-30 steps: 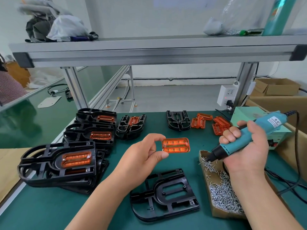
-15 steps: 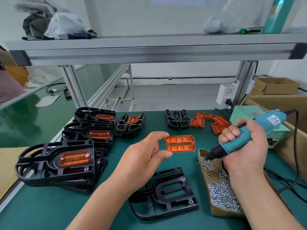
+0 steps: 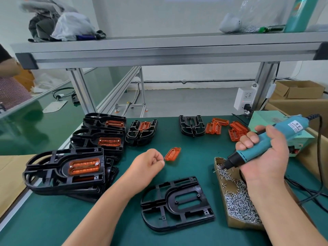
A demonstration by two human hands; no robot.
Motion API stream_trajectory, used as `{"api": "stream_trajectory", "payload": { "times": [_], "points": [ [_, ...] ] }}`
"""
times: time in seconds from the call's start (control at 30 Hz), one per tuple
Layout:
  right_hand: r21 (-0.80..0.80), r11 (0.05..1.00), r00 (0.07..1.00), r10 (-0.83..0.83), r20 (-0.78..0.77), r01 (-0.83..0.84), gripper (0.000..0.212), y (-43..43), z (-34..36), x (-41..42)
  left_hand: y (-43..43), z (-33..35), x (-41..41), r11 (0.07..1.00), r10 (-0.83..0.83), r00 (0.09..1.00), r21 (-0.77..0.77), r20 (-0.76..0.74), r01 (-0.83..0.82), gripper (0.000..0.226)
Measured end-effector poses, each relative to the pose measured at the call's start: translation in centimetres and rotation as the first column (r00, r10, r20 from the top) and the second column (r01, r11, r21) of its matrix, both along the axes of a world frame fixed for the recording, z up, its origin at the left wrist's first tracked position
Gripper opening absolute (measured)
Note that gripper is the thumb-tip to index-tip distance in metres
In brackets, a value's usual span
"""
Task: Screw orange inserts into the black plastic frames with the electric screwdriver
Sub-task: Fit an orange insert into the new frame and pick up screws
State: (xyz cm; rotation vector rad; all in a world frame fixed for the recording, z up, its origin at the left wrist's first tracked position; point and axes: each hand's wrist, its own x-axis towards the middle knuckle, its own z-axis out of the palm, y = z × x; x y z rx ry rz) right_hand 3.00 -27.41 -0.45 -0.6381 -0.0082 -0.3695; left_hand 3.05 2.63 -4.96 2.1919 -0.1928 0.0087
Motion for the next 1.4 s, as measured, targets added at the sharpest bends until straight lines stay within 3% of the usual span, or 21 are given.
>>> {"api": "stream_trajectory", "payload": {
  "times": [0.17, 0.23, 0.37, 0.53, 0.83, 0.9, 1.0, 1.1, 1.17, 1.23, 1.33, 1.4],
  "points": [
    [0.000, 1.000, 1.000, -0.010, -0.005, 0.010, 0.018, 0.0, 0.0, 0.1, 0.1, -0.5, 0.3, 0.971, 0.118, 0.992, 0.202, 0.046, -0.124, 0.001],
    [-0.005, 1.000, 1.000, -0.010, -0.009, 0.010, 0.017, 0.1, 0.0, 0.1, -0.2, -0.3, 0.4, 0.939, 0.119, 0.983, 0.305, 0.139, -0.157, 0.011],
    [-0.007, 1.000, 1.000, -0.011, -0.011, 0.011, 0.017, 0.1, -0.2, 0.1, -0.7, 0.5, 1.7, 0.915, 0.086, 0.968, 0.366, 0.237, -0.171, 0.036],
    [-0.002, 1.000, 1.000, -0.015, -0.025, 0.015, 0.017, 0.0, 0.0, 0.2, -1.1, 0.3, 2.0, 0.719, -0.058, 0.972, 0.685, 0.226, -0.116, 0.044],
    [0.001, 1.000, 0.999, -0.022, -0.034, 0.022, 0.018, -0.1, -0.1, 0.1, -0.6, 0.8, 1.0, 0.823, -0.115, 0.987, 0.567, 0.115, 0.029, 0.010],
    [0.003, 1.000, 0.999, -0.025, -0.032, 0.025, 0.018, -0.2, -0.1, 0.2, -0.2, 0.8, 0.4, 0.892, -0.093, 0.991, 0.451, 0.096, 0.040, 0.012],
    [-0.005, 1.000, 1.000, -0.016, -0.027, 0.016, 0.017, -0.2, -0.3, 0.2, 0.7, 1.3, 0.2, 0.945, -0.034, 0.996, 0.328, 0.083, 0.005, 0.033],
    [-0.010, 1.000, 1.000, -0.010, -0.027, 0.009, 0.016, -0.1, -0.4, 0.3, 2.1, 1.7, 0.2, 0.909, -0.003, 1.000, 0.416, 0.031, -0.011, 0.061],
    [-0.010, 1.000, 1.000, -0.003, -0.025, 0.002, 0.016, -0.1, -0.4, 0.4, 2.5, 1.6, -0.2, 0.872, -0.015, 1.000, 0.489, -0.013, 0.020, 0.065],
    [-0.009, 1.000, 1.000, 0.002, -0.026, -0.003, 0.016, -0.1, -0.5, 0.5, 2.5, 1.5, -0.4, 0.848, -0.033, 0.999, 0.529, -0.037, 0.048, 0.057],
    [-0.011, 1.000, 1.000, 0.005, -0.024, -0.005, 0.016, -0.2, -0.6, 0.5, 2.3, 1.4, -0.2, 0.878, -0.042, 0.998, 0.475, -0.036, 0.054, 0.035],
    [-0.007, 1.000, 1.000, 0.002, -0.024, -0.003, 0.016, -0.2, -0.6, 0.5, 2.2, 1.3, -0.3, 0.893, -0.042, 0.999, 0.449, 0.001, 0.037, 0.033]
  ]
}}
